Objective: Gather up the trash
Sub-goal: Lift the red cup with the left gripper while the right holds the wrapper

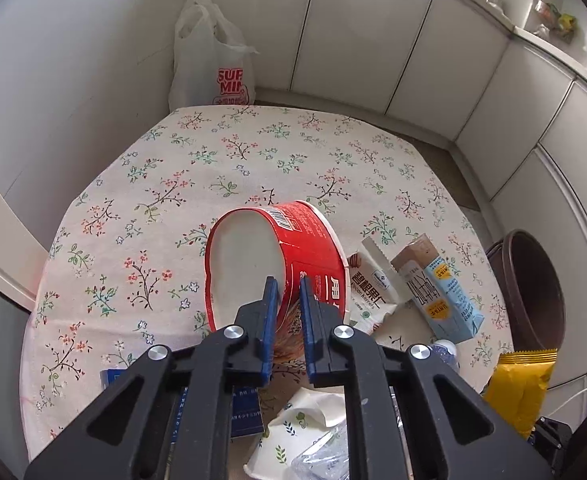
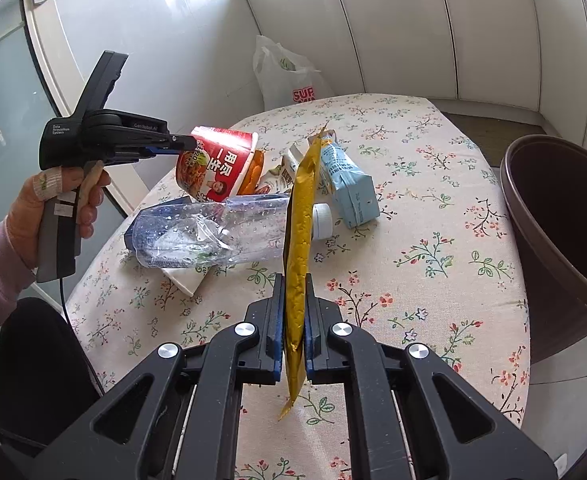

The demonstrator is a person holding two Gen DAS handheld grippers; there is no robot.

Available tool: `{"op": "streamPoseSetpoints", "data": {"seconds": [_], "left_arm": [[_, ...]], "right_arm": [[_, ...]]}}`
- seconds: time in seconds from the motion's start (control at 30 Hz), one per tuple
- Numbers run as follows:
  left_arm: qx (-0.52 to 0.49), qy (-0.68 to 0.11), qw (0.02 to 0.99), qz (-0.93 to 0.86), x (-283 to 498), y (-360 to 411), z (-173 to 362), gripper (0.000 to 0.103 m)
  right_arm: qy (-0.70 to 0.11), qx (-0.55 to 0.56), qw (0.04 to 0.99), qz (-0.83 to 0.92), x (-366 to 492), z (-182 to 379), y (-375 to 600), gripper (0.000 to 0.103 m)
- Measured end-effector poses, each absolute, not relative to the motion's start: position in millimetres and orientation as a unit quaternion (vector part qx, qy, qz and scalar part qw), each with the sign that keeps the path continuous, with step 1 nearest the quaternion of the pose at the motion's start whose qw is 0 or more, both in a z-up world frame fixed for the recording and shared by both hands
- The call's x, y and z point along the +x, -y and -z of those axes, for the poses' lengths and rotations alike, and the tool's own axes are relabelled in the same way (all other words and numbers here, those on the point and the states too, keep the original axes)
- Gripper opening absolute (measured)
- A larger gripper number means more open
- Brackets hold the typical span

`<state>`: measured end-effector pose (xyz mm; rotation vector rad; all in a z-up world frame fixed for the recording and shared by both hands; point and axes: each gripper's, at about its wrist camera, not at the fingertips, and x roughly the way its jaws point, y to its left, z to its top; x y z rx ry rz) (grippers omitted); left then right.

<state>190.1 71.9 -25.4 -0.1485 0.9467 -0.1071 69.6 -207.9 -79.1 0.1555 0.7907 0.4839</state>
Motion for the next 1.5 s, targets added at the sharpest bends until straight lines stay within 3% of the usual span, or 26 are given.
{"op": "streamPoseSetpoints", "data": {"seconds": [0.1, 0.13, 0.17, 0.2, 0.23, 0.5, 0.8, 1.03, 1.27, 1.5], "left_arm": [[-0.083, -0.461, 0.882, 0.045, 191.2, -77.6, 26.6, 0.018], [-0.089, -0.461, 0.882, 0.034, 191.4, -81.4, 27.0, 0.041], [-0.102, -0.456, 0.884, 0.023, 190.9, -86.3, 26.1, 0.079], [-0.121, -0.444, 0.888, 0.013, 188.9, -93.4, 23.8, 0.093], [-0.138, -0.433, 0.89, 0.012, 187.5, -99.2, 21.7, 0.097], [-0.248, -0.483, 0.84, 0.008, 207.5, -142.4, 58.6, 0.097], [-0.358, -0.523, 0.772, 0.044, 250.9, -139.6, 116.2, 0.097], [-0.322, -0.521, 0.789, 0.045, 266.7, -100.0, 106.9, 0.096], [-0.193, -0.465, 0.863, 0.05, 244.1, -47.8, 55.8, 0.09], [-0.143, -0.415, 0.897, 0.057, 215.4, -32.5, 5.2, 0.09]], "right_arm": [[-0.381, 0.075, 0.891, -0.234, 69.2, 78.6, 208.1, 0.008], [-0.381, 0.074, 0.891, -0.234, 69.4, 78.6, 208.0, 0.008], [-0.382, 0.074, 0.891, -0.234, 69.7, 78.7, 207.9, 0.008], [-0.382, 0.073, 0.891, -0.235, 69.7, 78.7, 207.9, 0.008], [-0.382, 0.073, 0.891, -0.235, 70.0, 78.7, 207.7, 0.008], [-0.391, 0.068, 0.885, -0.243, 72.7, 83.4, 201.2, 0.009], [-0.408, 0.069, 0.876, -0.248, 78.2, 92.7, 196.6, 0.009], [-0.409, 0.078, 0.874, -0.249, 84.5, 94.7, 199.6, 0.009], [-0.394, 0.09, 0.879, -0.251, 79.2, 87.2, 205.7, 0.009], [-0.37, 0.112, 0.888, -0.248, 72.1, 75.2, 216.9, 0.009]]}}
